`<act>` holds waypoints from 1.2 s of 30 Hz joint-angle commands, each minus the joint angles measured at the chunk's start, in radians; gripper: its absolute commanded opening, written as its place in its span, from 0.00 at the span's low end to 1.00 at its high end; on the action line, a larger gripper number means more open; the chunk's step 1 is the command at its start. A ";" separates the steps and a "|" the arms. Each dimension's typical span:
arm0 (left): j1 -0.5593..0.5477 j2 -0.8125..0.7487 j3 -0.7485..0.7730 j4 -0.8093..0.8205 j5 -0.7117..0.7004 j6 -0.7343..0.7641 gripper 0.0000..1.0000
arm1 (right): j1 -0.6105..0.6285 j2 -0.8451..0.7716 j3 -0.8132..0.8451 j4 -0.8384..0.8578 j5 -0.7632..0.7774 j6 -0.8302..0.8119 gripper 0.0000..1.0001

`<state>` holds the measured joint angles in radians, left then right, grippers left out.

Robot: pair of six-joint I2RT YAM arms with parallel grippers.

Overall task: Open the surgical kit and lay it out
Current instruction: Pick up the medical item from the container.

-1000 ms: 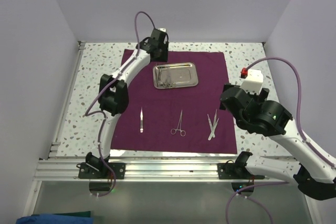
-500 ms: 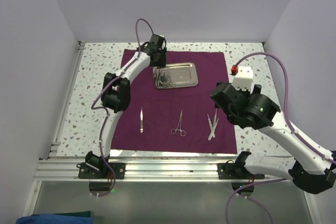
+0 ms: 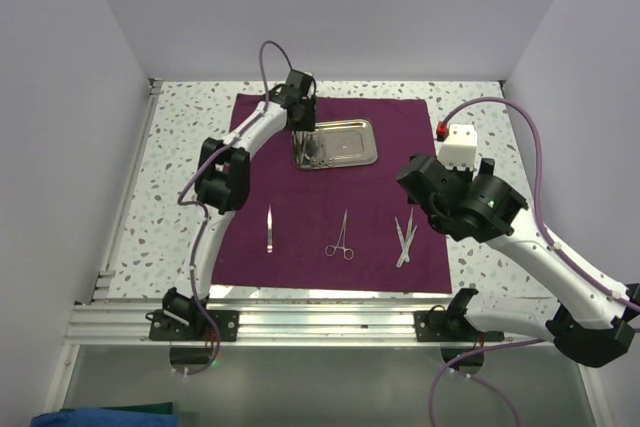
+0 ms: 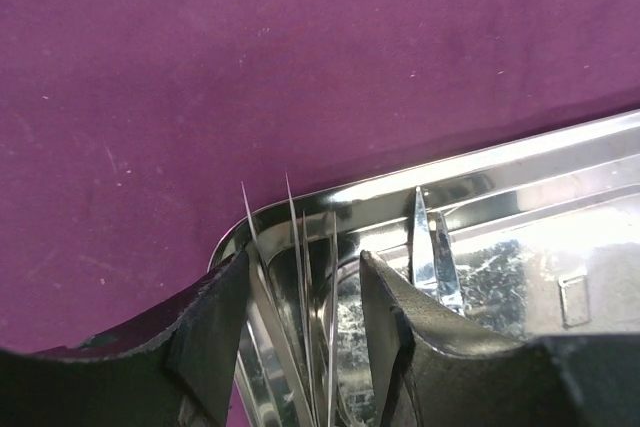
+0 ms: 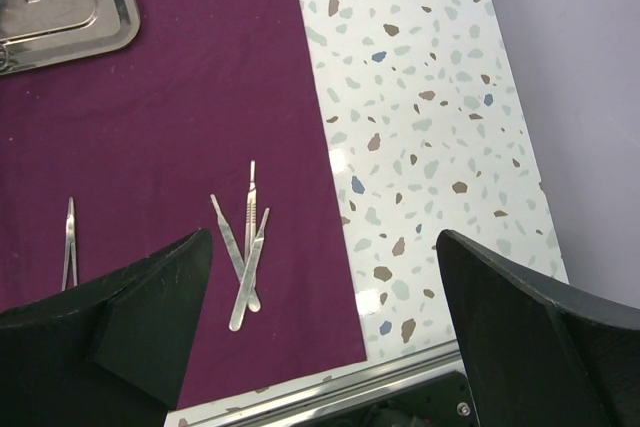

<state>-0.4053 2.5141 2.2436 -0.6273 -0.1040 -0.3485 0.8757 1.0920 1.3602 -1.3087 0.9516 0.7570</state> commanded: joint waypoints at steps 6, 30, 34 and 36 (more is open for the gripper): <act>0.019 0.040 -0.018 0.037 0.043 -0.029 0.45 | -0.009 -0.015 0.020 0.028 0.019 -0.004 0.98; 0.034 -0.132 0.025 0.023 0.151 -0.092 0.00 | -0.020 -0.060 -0.032 0.083 -0.007 -0.016 0.98; 0.036 -0.172 0.024 0.009 0.165 -0.092 0.00 | -0.020 -0.078 -0.045 0.092 -0.016 -0.018 0.98; 0.034 -0.193 0.022 -0.011 0.162 -0.095 0.00 | -0.020 -0.089 -0.055 0.098 -0.025 -0.016 0.98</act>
<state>-0.3798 2.4290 2.2383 -0.6224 0.0326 -0.4278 0.8616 1.0309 1.3148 -1.2480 0.9257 0.7395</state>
